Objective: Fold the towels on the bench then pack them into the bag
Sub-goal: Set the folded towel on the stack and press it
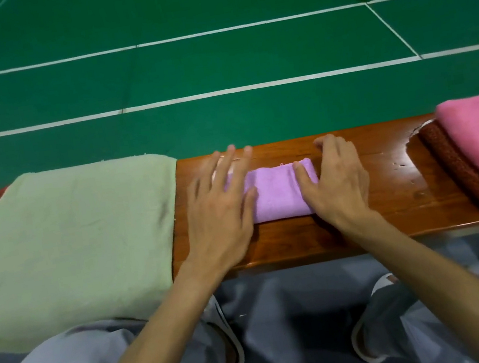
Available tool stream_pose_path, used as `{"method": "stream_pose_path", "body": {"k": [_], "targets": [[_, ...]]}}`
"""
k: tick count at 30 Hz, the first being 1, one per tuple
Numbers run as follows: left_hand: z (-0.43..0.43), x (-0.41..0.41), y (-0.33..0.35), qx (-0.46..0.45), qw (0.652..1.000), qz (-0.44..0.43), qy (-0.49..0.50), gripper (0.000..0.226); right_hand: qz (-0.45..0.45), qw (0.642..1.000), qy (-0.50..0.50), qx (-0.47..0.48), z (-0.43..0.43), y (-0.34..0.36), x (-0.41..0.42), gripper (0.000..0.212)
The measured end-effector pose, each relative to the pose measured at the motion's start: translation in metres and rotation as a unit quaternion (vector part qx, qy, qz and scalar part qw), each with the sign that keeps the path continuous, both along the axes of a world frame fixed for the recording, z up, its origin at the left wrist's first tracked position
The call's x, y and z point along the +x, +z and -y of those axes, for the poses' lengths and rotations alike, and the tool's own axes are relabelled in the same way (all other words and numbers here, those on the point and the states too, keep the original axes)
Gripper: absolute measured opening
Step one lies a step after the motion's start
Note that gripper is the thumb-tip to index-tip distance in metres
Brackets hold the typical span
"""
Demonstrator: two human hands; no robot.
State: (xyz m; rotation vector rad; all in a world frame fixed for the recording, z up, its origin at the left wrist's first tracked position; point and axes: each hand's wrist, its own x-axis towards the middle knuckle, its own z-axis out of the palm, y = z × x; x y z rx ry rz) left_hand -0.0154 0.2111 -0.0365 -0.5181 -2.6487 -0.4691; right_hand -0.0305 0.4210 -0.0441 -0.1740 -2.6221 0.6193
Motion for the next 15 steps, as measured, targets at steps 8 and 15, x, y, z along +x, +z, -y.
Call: {"method": "stream_pose_path", "body": {"k": [8, 15], "targets": [[-0.01, -0.008, -0.028, -0.163, 0.981, 0.105, -0.017, 0.061, 0.108, 0.946, 0.231, 0.201, 0.022, -0.014, 0.012, 0.063], [0.013, -0.015, -0.034, -0.067, 0.981, 0.169, 0.069, 0.06, 0.198, 0.966, 0.133, 0.101, -0.01, -0.029, 0.013, 0.062]]}}
